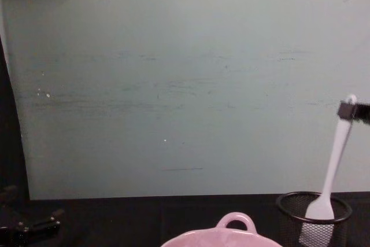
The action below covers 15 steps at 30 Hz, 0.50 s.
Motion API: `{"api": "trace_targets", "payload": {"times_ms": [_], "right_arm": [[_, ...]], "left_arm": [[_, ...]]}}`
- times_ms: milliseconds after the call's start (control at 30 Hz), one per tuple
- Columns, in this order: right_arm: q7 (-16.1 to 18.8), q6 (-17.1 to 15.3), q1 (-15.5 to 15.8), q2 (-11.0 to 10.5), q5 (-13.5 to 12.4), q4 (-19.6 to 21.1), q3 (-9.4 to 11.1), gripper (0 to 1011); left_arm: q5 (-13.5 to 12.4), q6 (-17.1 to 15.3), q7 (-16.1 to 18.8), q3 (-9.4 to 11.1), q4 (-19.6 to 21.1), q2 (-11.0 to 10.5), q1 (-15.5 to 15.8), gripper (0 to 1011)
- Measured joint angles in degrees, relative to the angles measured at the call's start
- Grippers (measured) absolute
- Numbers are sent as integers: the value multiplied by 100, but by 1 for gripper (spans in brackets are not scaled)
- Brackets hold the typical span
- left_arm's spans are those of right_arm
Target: Use the one hand to pick up the spoon and stir the clear water in the bowl.
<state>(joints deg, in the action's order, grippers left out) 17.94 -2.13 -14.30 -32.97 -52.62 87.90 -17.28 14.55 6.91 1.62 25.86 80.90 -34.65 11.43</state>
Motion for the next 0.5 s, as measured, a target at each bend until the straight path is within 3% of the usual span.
{"api": "trace_targets", "payload": {"times_ms": [333,500], "right_arm": [[-45,-405,-154,-366,547,974,6,114],[-42,-612,-240,-500,732,1255,27,113]], "left_arm": [[0,0,0,0,0,0,0,1011],[0,0,0,0,0,0,0,1011]]}}
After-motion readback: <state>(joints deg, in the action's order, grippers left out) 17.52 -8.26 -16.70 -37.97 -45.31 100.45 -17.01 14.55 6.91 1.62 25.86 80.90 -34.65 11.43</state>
